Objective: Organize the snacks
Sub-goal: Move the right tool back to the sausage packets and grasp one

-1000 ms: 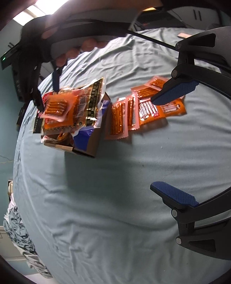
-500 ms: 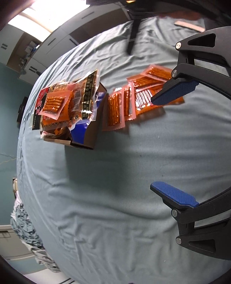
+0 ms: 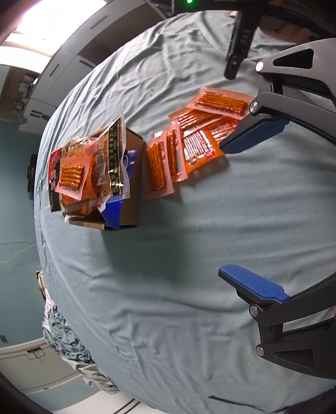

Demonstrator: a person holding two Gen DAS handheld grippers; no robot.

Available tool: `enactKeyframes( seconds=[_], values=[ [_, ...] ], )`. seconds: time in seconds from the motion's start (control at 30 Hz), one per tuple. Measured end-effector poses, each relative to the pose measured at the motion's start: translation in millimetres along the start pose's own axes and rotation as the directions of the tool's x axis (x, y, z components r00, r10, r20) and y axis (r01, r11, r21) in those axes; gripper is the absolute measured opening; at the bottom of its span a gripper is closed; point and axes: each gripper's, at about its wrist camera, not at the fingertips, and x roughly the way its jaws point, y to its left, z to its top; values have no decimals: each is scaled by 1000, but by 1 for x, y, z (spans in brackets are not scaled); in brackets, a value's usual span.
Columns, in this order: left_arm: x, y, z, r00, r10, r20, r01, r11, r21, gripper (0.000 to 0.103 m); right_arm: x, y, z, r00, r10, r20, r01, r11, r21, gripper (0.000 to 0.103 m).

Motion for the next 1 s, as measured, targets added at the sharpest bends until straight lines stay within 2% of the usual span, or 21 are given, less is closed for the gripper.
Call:
enactKeyframes(
  seconds=[0.13, 0.4, 0.63, 0.8, 0.9, 1.0],
  values=[
    [2, -3, -2, 1000, 21, -6, -21, 1000, 19, 89, 19, -3, -5, 998, -6, -67, 5, 1000, -10, 63],
    [22, -4, 6, 999, 9, -50, -9, 1000, 7, 89, 45, 5, 7, 995, 4, -103, -8, 999, -41, 63],
    [29, -4, 15, 998, -18, -62, 18, 1000, -16, 89, 60, 20, 15, 997, -49, -66, 42, 995, -92, 63],
    [36, -4, 18, 997, -32, -77, 31, 999, -22, 89, 70, 39, 16, 998, -58, -29, 53, 990, -129, 68],
    [38, -3, 19, 996, -42, -80, 40, 999, -26, 89, 76, 49, 18, 998, -68, -7, 66, 987, -150, 75],
    [38, -1, 21, 995, -52, -80, 49, 998, -35, 89, 79, 55, 19, 999, -50, 6, 50, 987, -152, 78]
  ],
)
